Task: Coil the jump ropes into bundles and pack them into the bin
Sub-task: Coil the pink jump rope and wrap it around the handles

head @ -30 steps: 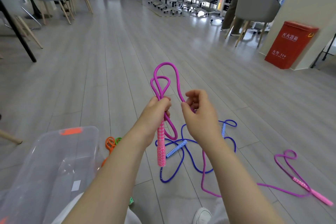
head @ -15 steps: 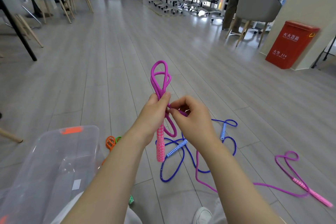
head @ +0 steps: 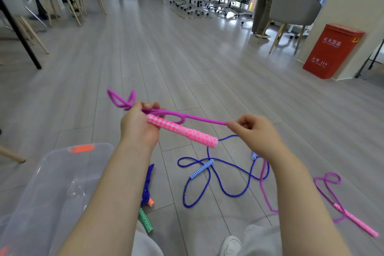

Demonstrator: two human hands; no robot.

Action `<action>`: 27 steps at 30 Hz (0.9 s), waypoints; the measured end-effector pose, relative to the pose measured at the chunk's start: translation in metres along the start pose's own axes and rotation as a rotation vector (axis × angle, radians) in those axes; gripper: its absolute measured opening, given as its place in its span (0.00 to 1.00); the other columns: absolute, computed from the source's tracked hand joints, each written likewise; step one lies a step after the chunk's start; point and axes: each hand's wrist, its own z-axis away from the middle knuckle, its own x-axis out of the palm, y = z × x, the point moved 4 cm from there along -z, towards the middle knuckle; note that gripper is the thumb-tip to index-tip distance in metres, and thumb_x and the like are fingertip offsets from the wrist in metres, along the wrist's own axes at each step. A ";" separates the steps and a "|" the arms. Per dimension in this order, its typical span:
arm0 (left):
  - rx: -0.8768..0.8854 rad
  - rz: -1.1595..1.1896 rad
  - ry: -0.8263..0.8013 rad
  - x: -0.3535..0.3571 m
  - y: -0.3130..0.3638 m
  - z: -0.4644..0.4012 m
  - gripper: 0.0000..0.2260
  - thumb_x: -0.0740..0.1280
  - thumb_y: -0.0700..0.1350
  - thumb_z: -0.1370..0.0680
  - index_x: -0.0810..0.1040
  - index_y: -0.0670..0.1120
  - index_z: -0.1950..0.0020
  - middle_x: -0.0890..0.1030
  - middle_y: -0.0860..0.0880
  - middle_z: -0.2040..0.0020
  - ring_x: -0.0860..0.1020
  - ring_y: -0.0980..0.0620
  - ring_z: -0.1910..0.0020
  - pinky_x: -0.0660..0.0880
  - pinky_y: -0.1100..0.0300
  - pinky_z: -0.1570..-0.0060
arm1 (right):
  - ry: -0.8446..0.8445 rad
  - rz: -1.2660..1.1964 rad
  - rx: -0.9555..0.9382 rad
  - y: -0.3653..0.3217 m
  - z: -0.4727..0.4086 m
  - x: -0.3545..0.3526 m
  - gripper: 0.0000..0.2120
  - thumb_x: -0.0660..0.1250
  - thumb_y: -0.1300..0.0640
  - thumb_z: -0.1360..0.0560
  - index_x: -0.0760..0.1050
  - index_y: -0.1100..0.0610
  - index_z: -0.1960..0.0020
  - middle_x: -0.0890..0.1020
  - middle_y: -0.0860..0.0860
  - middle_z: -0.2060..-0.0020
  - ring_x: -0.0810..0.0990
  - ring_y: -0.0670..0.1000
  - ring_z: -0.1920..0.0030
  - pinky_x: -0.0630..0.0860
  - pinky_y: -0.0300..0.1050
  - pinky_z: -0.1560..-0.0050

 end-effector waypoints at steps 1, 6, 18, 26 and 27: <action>0.064 -0.032 0.045 -0.005 0.006 -0.003 0.14 0.55 0.40 0.17 0.66 0.47 0.62 0.70 0.53 0.75 0.75 0.54 0.72 0.75 0.57 0.64 | 0.033 0.033 0.031 0.006 -0.001 -0.004 0.12 0.70 0.45 0.26 0.78 0.53 0.60 0.75 0.47 0.70 0.71 0.48 0.67 0.67 0.43 0.66; 0.352 -0.776 -0.089 0.004 0.000 0.007 0.11 0.55 0.43 0.17 0.69 0.47 0.59 0.72 0.52 0.68 0.72 0.54 0.72 0.72 0.61 0.69 | 0.050 -0.081 0.018 -0.010 -0.001 0.004 0.07 0.65 0.52 0.22 0.79 0.53 0.55 0.74 0.47 0.68 0.70 0.47 0.67 0.67 0.41 0.67; 0.324 -1.242 -0.628 0.028 -0.048 0.043 0.08 0.59 0.49 0.17 0.78 0.55 0.46 0.82 0.59 0.55 0.76 0.60 0.63 0.76 0.57 0.56 | -0.044 -0.432 -0.115 -0.051 0.002 0.037 0.07 0.66 0.60 0.22 0.82 0.62 0.52 0.82 0.50 0.65 0.82 0.45 0.61 0.78 0.36 0.56; 0.274 -1.327 -0.685 0.028 -0.048 0.039 0.08 0.57 0.52 0.17 0.75 0.51 0.48 0.78 0.53 0.57 0.78 0.53 0.55 0.77 0.51 0.49 | -0.079 -0.361 -0.110 -0.049 -0.001 0.036 0.06 0.67 0.58 0.22 0.82 0.59 0.52 0.79 0.48 0.67 0.75 0.40 0.67 0.74 0.35 0.63; 0.295 -1.365 -0.683 0.029 -0.046 0.038 0.08 0.57 0.52 0.17 0.74 0.52 0.49 0.77 0.53 0.58 0.79 0.52 0.54 0.77 0.51 0.50 | -0.086 -0.340 -0.099 -0.047 -0.002 0.035 0.06 0.68 0.56 0.23 0.82 0.57 0.52 0.78 0.49 0.68 0.74 0.42 0.67 0.73 0.39 0.63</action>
